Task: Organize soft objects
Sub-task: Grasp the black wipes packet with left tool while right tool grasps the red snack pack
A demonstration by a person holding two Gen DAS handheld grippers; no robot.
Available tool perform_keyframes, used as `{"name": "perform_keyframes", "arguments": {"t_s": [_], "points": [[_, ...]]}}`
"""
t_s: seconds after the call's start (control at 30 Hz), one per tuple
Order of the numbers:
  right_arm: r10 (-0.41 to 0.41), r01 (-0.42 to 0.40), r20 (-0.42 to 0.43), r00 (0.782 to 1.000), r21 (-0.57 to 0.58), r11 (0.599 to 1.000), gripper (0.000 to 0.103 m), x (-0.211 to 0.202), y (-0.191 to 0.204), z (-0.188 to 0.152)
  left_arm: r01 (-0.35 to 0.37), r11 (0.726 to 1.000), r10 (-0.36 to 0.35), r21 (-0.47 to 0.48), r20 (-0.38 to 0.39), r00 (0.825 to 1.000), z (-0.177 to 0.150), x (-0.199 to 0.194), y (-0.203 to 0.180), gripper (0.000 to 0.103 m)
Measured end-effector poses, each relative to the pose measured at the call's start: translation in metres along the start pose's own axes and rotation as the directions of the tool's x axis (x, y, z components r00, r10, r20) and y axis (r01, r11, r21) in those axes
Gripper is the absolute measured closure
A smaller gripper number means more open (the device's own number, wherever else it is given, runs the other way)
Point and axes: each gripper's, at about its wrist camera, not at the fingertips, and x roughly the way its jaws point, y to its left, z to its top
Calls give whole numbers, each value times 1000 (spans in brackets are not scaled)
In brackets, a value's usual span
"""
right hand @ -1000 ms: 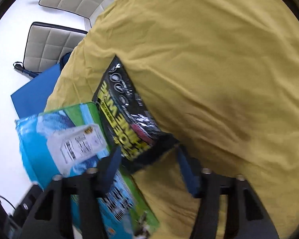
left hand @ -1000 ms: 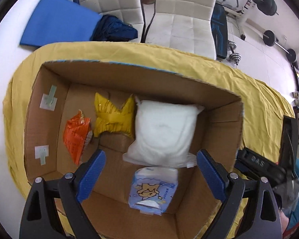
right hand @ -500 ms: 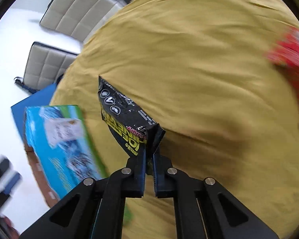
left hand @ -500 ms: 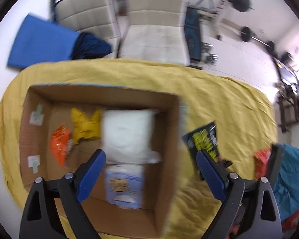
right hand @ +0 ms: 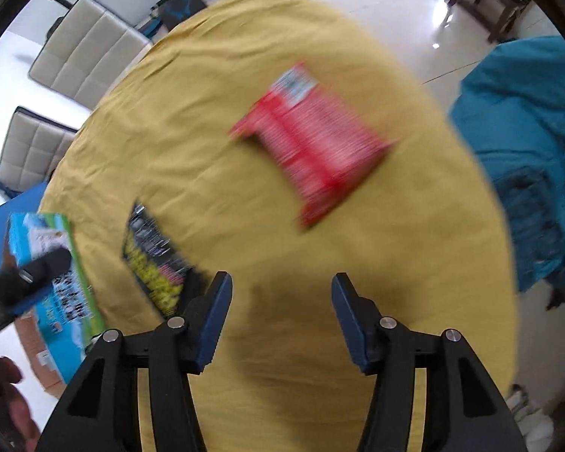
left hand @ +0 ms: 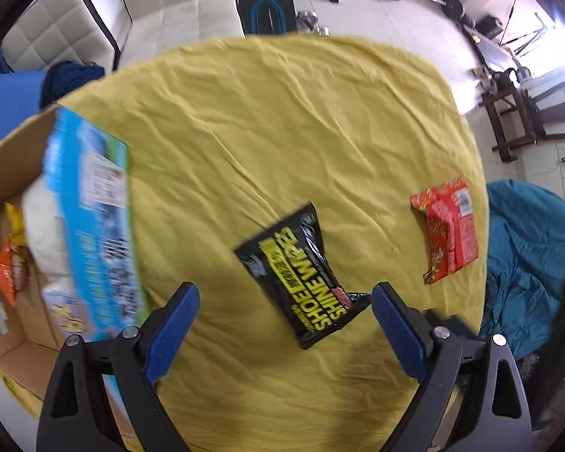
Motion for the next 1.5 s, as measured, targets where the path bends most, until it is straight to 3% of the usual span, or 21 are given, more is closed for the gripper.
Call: {"name": "perform_keyframes", "arguments": {"t_s": [0.17, 0.33, 0.5, 0.63, 0.73, 0.87, 1.0, 1.13, 1.2, 1.4, 1.5], "points": [[-84, 84, 16, 996, -44, 995, 43, -14, -32, 34, 5, 1000, -7, -29, -62, 998, -6, 35, -5, 9], [-142, 142, 10, 990, -145, 979, 16, -5, -28, 69, 10, 997, -21, -74, -154, 988, -9, 70, 1, 9], [-226, 220, 7, 974, -260, 940, 16, 13, -13, 102, 69, 984, -106, -163, -230, 967, -10, 98, 14, 9], [-233, 212, -37, 972, -302, 929, 16, 39, 6, 120, 118, 966, -162, -229, -186, 969, -7, 99, 25, 10], [-216, 188, -61, 974, -304, 934, 16, 44, 12, 124, 112, 974, -144, -196, -156, 977, -8, 94, 25, 28], [-171, 137, -104, 980, -274, 952, 16, 51, 12, 126, 93, 991, -106, -93, -157, 982, -7, 87, 17, 40], [-169, 122, -165, 972, -262, 957, 16, 64, 6, 121, 60, 998, -57, 18, -155, 986, -1, 83, 5, 44], [-205, 163, -144, 968, -259, 952, 41, 71, 6, 112, -23, 991, 39, 133, -122, 992, -1, 77, -3, 44], [-191, 150, -142, 971, -259, 954, 48, 68, 8, 105, -22, 992, 38, 128, -126, 991, 0, 78, -3, 44], [-160, 102, -202, 966, -271, 957, 49, 64, 20, 75, -29, 997, 39, 78, -131, 991, 1, 84, -8, 35], [-183, 126, -187, 965, -280, 952, 49, 65, 26, 73, -38, 997, 47, 70, -129, 991, 6, 88, -19, 31]]}}
